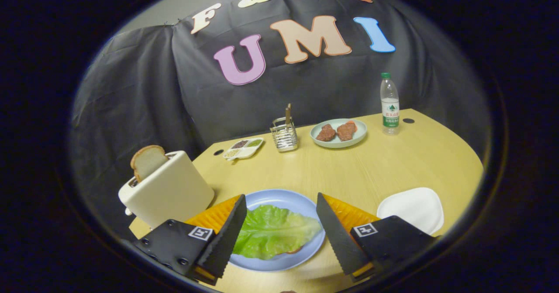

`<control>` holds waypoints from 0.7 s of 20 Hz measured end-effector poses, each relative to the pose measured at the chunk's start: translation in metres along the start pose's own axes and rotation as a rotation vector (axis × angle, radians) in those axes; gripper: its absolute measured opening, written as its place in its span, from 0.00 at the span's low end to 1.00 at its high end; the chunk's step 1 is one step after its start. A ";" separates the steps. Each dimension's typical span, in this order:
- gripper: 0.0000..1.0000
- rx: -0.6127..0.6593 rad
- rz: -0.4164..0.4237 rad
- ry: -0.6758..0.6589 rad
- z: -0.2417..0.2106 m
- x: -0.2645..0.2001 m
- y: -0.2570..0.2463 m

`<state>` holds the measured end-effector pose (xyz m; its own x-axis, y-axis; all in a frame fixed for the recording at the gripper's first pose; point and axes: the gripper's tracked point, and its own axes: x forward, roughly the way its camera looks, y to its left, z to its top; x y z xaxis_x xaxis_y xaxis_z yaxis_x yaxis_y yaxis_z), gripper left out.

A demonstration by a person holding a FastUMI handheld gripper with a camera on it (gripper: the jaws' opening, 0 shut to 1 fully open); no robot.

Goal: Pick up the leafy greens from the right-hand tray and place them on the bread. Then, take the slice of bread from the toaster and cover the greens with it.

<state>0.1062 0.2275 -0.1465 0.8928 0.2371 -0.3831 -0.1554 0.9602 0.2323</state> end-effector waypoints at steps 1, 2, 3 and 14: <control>1.00 -0.006 0.011 -0.005 0.006 -0.004 0.008; 1.00 -0.009 0.037 -0.010 0.010 -0.009 0.020; 1.00 -0.007 0.068 -0.013 0.015 -0.014 0.035; 1.00 -0.055 0.363 -0.022 0.050 -0.055 0.217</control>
<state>0.0444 0.4155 -0.0302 0.7842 0.5611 -0.2649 -0.4857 0.8208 0.3007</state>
